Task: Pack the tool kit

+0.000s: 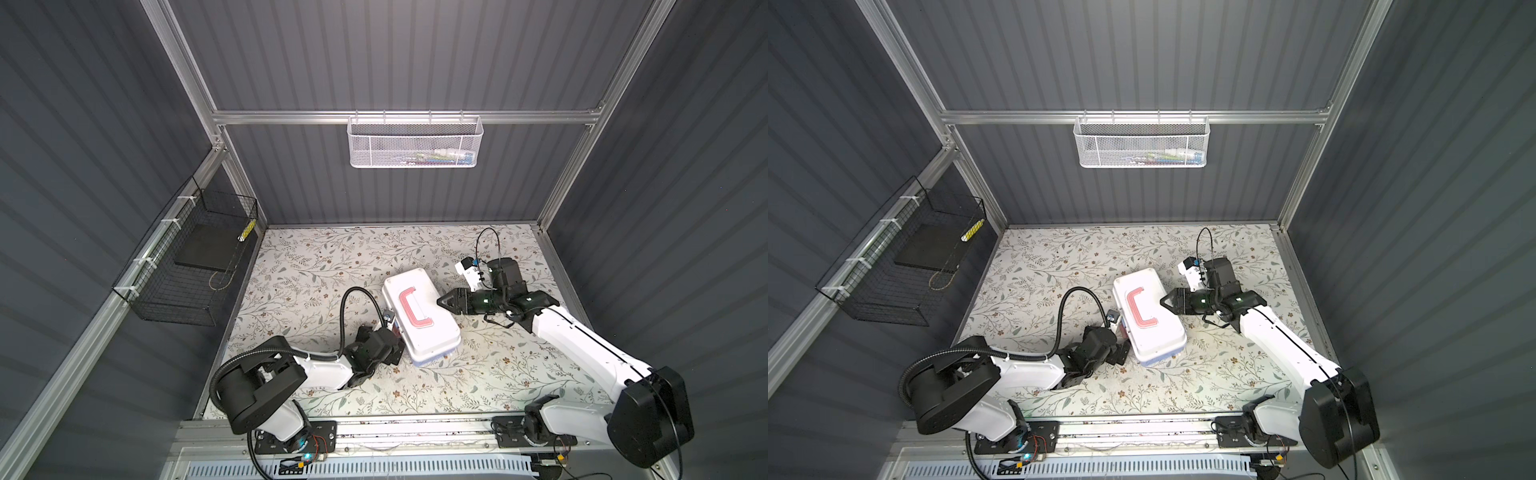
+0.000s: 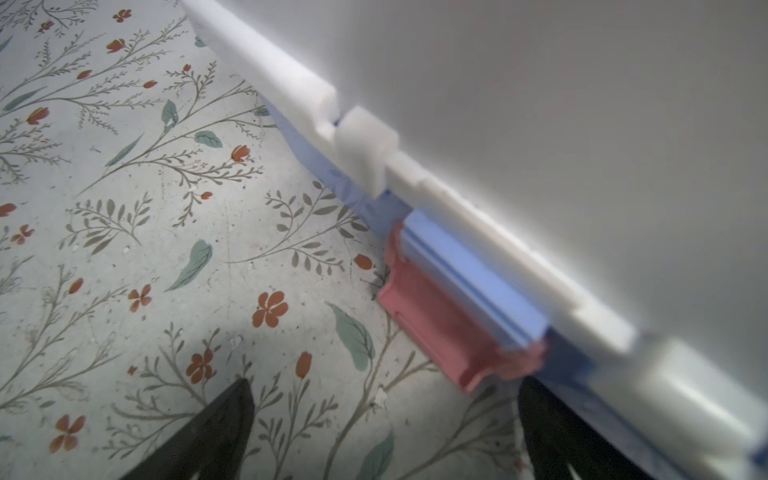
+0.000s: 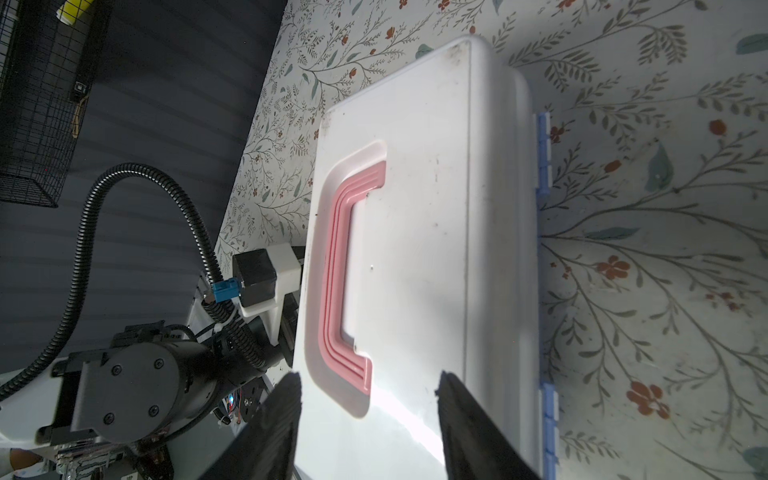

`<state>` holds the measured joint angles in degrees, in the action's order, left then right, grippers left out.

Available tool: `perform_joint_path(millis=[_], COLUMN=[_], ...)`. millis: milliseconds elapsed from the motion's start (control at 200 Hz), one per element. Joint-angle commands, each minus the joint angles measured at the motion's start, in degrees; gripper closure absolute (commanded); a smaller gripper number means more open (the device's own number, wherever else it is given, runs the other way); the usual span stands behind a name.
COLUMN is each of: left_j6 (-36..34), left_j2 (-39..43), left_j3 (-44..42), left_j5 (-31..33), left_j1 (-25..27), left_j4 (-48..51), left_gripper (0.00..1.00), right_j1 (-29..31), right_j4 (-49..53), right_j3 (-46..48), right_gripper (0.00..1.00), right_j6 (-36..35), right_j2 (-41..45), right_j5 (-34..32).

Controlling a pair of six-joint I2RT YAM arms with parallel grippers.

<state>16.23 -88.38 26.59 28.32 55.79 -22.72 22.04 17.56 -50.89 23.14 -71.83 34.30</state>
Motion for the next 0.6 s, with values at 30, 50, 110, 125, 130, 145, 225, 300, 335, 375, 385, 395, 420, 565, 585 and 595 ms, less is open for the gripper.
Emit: perform_joint_path(millis=[30,50,110,125,130,145,225,300,335,375,385,395,420,565,585,595], left_j6=[0.5,0.6,0.6,0.7,0.8,1.0,1.4,2.2,2.8,3.7,3.9,4.0,4.2,4.4,4.4,4.4], left_j2=[-1.9,-1.9,-2.1,-2.1,-2.1,-2.1,-1.3,-0.1,0.7,1.5,1.6,1.9,2.3,3.8,3.9,3.9], left_j3=[2.1,2.1,2.2,2.1,2.1,2.1,1.5,1.2,0.7,-0.2,-0.5,-0.7,-1.3,-1.9,-1.9,-1.9], left_j5=[4.6,4.9,5.9,6.2,6.3,6.6,7.6,8.2,8.5,8.9,9.1,9.2,9.5,11.4,11.6,11.6], left_j1=[0.1,0.1,0.2,0.1,0.1,0.1,0.1,0.1,0.1,0.1,0.1,0.1,0.1,0.1,0.1,0.1], left_j4=[-3.8,-3.9,-3.8,-3.8,-3.8,-3.6,-3.3,-2.1,-2.2,-2.9,-3.0,-3.3,-3.8,-2.5,-2.1,-2.0], left_gripper=[0.00,0.00,0.00,0.00,0.00,0.00,0.00,0.00,0.00,0.00,0.00,0.00,0.00,0.00,0.00,0.00], right_j1=[-0.2,-0.2,-0.2,-0.2,-0.2,-0.2,-0.2,-0.2,-0.2,-0.2,-0.2,-0.2,-0.2,-0.2,-0.2,-0.2], right_j4=[-0.3,-0.3,-0.3,-0.4,-0.4,-0.4,-0.3,-0.2,-0.4,-0.8,-1.0,-1.1,-1.3,-1.2,-1.2,-1.2], right_j3=[0.7,0.7,1.0,1.0,1.0,1.1,1.2,1.1,1.2,1.5,1.6,1.6,1.7,1.5,1.4,1.5], right_gripper=[0.45,0.45,0.45,0.45,0.45,0.45,0.45,0.45,0.45,0.45,0.45,0.45,0.45,0.45,0.45,0.45], right_j6=[0.2,0.2,0.2,0.2,0.2,0.2,0.1,0.1,0.3,0.6,0.7,0.7,0.8,0.9,0.9,0.9], right_j2=[0.6,0.7,0.9,0.9,0.9,1.0,0.8,0.4,0.4,0.5,0.6,0.6,0.7,0.8,0.8,0.8], right_j5=[0.8,0.8,0.7,0.7,0.6,0.6,0.1,0.0,0.0,0.0,0.1,0.1,0.1,0.4,0.5,0.5])
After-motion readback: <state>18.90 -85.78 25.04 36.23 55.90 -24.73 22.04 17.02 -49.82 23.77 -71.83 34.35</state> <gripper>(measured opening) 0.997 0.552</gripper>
